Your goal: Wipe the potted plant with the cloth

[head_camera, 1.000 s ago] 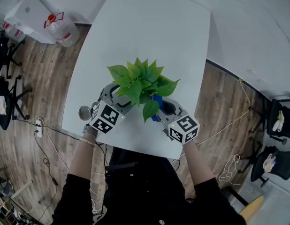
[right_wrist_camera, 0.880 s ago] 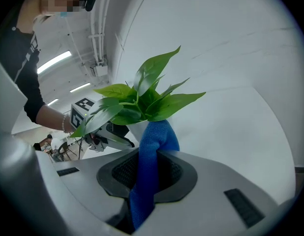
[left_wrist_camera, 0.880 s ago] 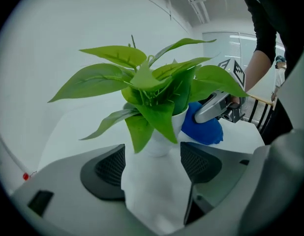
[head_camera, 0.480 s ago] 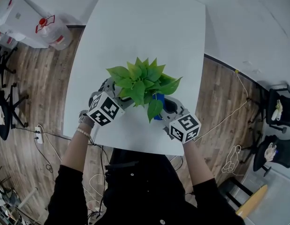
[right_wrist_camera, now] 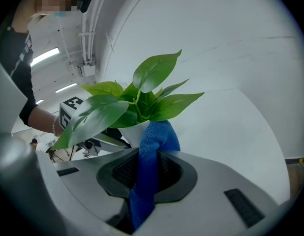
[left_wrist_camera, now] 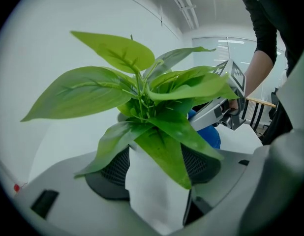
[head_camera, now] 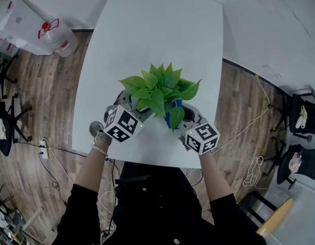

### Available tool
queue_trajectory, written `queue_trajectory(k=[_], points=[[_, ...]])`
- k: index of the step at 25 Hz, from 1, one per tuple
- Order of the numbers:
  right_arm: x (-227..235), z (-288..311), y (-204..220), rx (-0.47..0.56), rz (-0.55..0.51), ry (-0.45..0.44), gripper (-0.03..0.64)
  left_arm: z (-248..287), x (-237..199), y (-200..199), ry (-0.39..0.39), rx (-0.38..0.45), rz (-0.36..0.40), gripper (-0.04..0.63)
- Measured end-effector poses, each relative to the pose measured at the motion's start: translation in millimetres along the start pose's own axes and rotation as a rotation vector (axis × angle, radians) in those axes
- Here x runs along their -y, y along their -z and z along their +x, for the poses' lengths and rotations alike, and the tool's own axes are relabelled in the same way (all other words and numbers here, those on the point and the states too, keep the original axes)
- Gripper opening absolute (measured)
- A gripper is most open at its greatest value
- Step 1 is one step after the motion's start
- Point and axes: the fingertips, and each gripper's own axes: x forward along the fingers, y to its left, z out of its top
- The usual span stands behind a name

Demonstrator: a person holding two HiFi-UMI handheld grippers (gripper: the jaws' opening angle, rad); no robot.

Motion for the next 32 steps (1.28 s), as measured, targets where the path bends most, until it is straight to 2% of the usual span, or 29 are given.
queue_trajectory(k=[7,15,24,32], points=[[13,2,-6,0.01,0.016,0.038,0.095,1,3,-1,-0.095,-0.009,-0.081,0.305],[32,5,-17,0.008,-0.017,0.06,0.095,-1,11,-3,-0.162,-0.004,-0.157,0.238],[42,15,-29,-0.025,-0.114,0.041,0.095,0,12,-4,-0.17,-0.006,-0.157,0.238],[28,6,-16,-0.023,-0.096,0.036,0.095,-1,11,-2,-0.181,-0.008,-0.167,0.236]])
